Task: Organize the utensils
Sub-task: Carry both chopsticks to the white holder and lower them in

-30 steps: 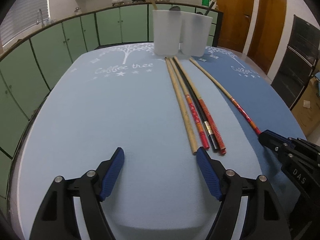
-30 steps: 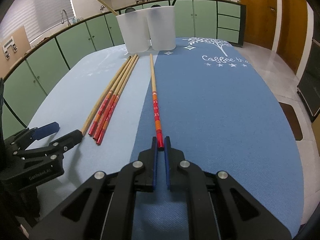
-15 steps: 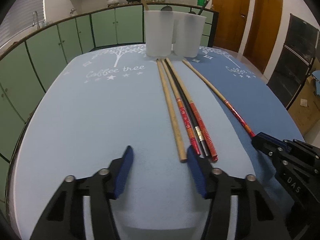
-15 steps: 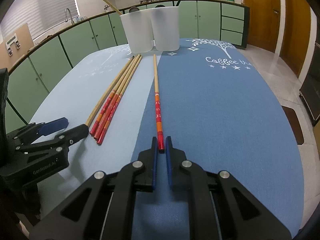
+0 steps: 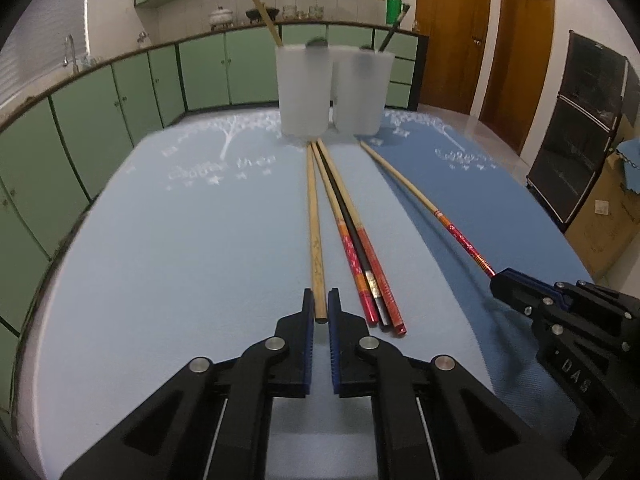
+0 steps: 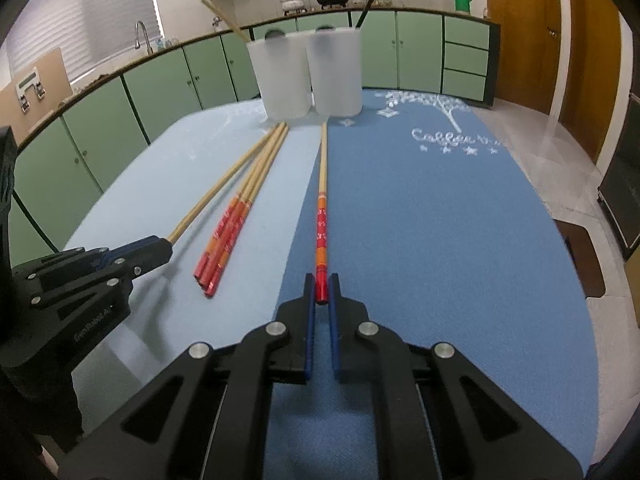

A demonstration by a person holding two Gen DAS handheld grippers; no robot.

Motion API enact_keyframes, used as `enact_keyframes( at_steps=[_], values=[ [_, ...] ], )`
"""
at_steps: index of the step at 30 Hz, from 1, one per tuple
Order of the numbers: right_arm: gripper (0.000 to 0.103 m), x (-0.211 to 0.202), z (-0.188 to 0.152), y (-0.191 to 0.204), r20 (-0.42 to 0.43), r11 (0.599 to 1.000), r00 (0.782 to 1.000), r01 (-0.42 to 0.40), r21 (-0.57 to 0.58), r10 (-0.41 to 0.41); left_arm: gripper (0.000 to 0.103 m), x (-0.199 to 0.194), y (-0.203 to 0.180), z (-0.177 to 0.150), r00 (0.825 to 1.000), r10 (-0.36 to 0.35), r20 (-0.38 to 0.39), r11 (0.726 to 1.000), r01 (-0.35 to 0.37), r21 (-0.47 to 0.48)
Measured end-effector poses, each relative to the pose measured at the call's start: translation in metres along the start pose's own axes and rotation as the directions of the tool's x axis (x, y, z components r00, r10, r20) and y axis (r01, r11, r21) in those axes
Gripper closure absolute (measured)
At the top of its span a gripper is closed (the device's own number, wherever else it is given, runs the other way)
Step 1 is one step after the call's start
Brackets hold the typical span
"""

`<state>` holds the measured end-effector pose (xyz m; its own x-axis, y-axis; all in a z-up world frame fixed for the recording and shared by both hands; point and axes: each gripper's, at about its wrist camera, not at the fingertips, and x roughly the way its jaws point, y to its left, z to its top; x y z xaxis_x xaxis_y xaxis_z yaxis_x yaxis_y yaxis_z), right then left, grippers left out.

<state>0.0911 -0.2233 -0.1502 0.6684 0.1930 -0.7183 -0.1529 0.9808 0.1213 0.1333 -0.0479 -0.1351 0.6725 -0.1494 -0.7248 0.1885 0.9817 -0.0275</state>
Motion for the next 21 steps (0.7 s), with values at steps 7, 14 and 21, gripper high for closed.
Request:
enact_keyframes(
  at_steps=[7,14,21],
  values=[
    [0.098,-0.030,0.015,-0.004,0.068,1.000,0.998,-0.004,0.001,0.004,0.096,-0.043,0.008,0.017,0.995,0.014,0.101,1.000,-0.012,-0.017],
    [0.098,-0.064,0.042,-0.005,0.151,1.000,0.989,-0.009,-0.009,0.010,0.097,-0.085,0.012,0.048,0.975,0.012,0.223,1.000,-0.007,-0.020],
    [0.098,-0.089,0.071,-0.007,0.203,1.000,0.979,-0.019,-0.015,0.021,0.097,-0.107,0.015,0.075,0.954,-0.009,0.298,1.000,0.017,-0.025]
  ],
)
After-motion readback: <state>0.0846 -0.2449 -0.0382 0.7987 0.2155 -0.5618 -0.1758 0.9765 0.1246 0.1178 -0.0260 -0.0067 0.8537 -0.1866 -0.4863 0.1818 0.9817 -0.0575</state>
